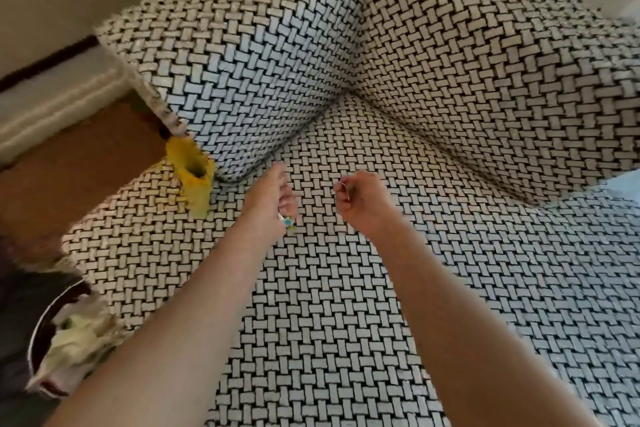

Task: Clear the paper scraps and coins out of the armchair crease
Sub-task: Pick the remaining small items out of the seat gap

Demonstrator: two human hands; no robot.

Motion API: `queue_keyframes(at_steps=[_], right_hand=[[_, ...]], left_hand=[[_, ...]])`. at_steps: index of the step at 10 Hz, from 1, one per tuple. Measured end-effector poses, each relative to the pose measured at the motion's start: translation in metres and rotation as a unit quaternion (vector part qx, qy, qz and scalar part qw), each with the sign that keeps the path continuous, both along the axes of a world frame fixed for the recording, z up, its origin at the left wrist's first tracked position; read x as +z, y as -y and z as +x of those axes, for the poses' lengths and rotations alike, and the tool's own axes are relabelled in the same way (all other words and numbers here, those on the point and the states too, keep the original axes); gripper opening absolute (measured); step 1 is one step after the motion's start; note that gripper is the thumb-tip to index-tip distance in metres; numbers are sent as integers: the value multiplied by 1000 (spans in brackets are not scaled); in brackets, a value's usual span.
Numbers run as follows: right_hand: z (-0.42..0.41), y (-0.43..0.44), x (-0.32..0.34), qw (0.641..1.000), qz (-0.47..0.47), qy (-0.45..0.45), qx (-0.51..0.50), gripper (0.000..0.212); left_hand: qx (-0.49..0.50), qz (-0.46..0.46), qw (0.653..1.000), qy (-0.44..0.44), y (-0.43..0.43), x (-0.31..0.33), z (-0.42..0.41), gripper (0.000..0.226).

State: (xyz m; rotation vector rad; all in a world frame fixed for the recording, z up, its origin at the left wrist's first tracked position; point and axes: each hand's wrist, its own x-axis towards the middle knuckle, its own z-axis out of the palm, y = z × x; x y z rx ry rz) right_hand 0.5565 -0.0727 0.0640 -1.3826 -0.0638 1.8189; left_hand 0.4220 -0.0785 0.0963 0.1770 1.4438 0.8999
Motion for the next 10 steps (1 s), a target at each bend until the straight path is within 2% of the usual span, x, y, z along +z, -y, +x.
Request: queue_keyframes(at_steps=[1, 2, 3, 4, 5, 6, 7, 8, 9, 10], right_hand=[[-48, -8, 14, 1000, -7, -14, 7, 20], [-93, -11, 25, 998, 26, -61, 14, 17], [-128, -29, 23, 986, 12, -142, 84, 4], [-156, -31, 45, 991, 67, -30, 110, 14], [-166, -45, 48, 996, 10, -18, 87, 26], [-174, -46, 45, 990, 40, 17, 133, 23], [-187, -50, 53, 990, 16, 5, 143, 26], [-187, -49, 59, 979, 56, 71, 181, 27], [-187, -47, 65, 992, 27, 42, 115, 39], [-192, -40, 60, 996, 37, 45, 72, 42]], left_hand=[[36, 17, 999, -14, -3, 7, -42, 31], [64, 14, 997, -48, -9, 11, -80, 31], [71, 16, 991, -114, -16, 8, -111, 28], [10, 13, 977, -213, -26, -2, -133, 32], [13, 0, 979, -203, -35, -9, -143, 31], [40, -13, 986, -162, -37, -15, -146, 25], [52, -22, 988, -141, -36, -22, -149, 22], [40, -33, 989, -139, -35, -27, -149, 17], [56, -40, 991, -112, -34, -30, -150, 21], [84, -33, 994, -57, -29, -29, -159, 22]])
